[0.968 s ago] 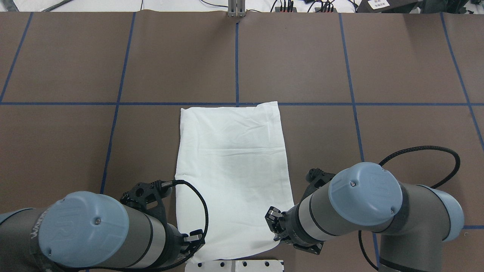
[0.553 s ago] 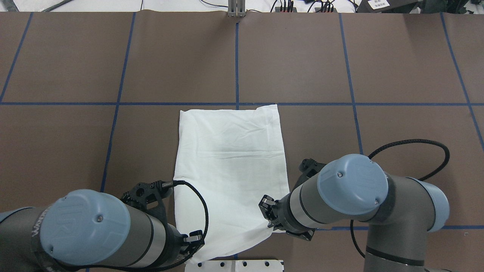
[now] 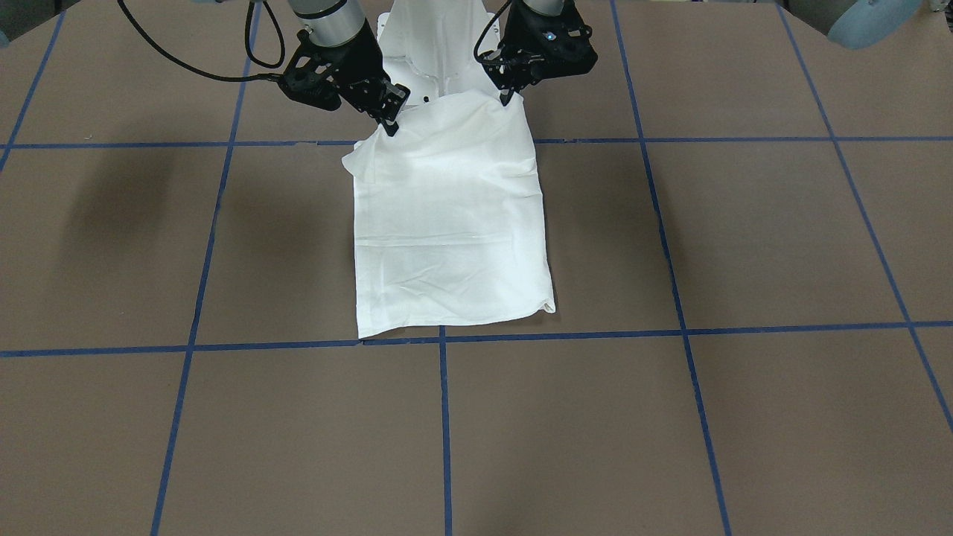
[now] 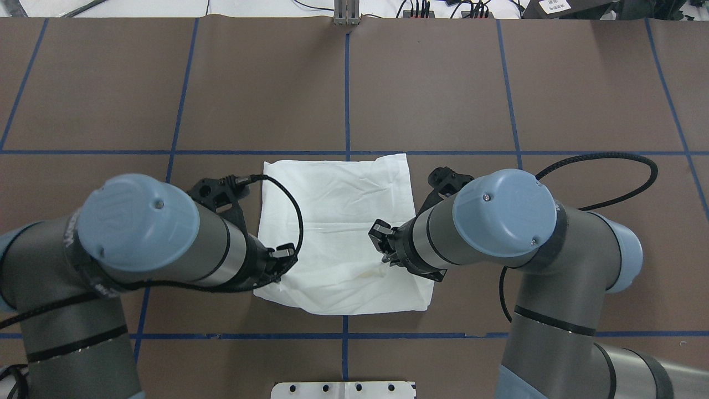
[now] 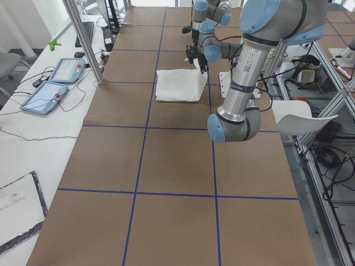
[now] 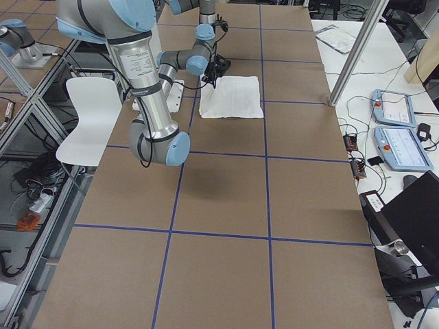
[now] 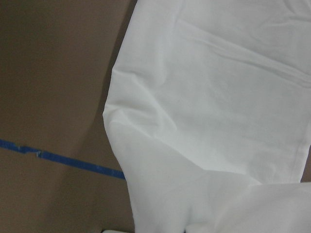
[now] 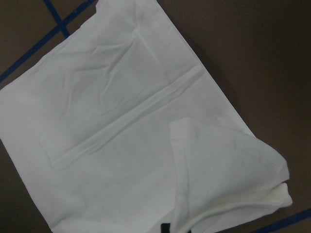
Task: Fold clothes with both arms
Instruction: 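Lift the near edge with both grippers and fold it over toward the far edge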
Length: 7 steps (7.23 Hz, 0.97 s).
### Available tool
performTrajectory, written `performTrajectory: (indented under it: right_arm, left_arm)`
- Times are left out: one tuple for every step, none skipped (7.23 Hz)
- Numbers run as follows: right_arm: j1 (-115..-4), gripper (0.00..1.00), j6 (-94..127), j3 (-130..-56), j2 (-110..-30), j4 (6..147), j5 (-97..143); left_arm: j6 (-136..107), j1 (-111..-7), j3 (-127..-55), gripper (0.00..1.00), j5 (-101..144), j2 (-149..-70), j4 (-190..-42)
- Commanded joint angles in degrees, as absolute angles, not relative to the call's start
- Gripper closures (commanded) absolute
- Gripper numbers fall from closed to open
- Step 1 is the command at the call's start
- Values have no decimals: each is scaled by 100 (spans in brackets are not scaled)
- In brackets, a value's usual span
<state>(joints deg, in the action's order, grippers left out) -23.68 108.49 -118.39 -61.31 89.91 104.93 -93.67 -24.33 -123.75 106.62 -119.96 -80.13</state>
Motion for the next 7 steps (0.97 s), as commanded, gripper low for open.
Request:
performTrajectory:
  right_arm:
    - [-2531, 100, 10758, -11235, -5680, 8982, 10337]
    - [-2688, 100, 10758, -10998, -5504, 8982, 10336]
    - [-2846, 100, 10767, -10969, -5476, 8974, 10345]
    - [-2943, 100, 10767, -10908, -5476, 8974, 10345]
    - [-2997, 100, 10767, -10794, -5432, 8974, 10345]
    - [-3006, 100, 10749, -10462, -5249, 8974, 10345]
    - [-3015, 100, 10758, -10041, -4986, 8965, 10345]
  left_arm:
    - [-8835, -3057, -12025, 100, 10670, -12094, -8129]
    - [-8824, -3163, -11789, 100, 10670, -12094, -8408]
    - [-8833, -3155, -11490, 100, 10670, -12102, -8750]
    - [-8842, -3164, -11331, 100, 10661, -12111, -8989]
    - [-8868, -3190, -11155, 100, 10661, -12198, -9148]
    - [-8877, -3277, -10875, 100, 10661, -12408, -9167]
    - [-8877, -3374, -10698, 100, 10661, -12454, -9298]
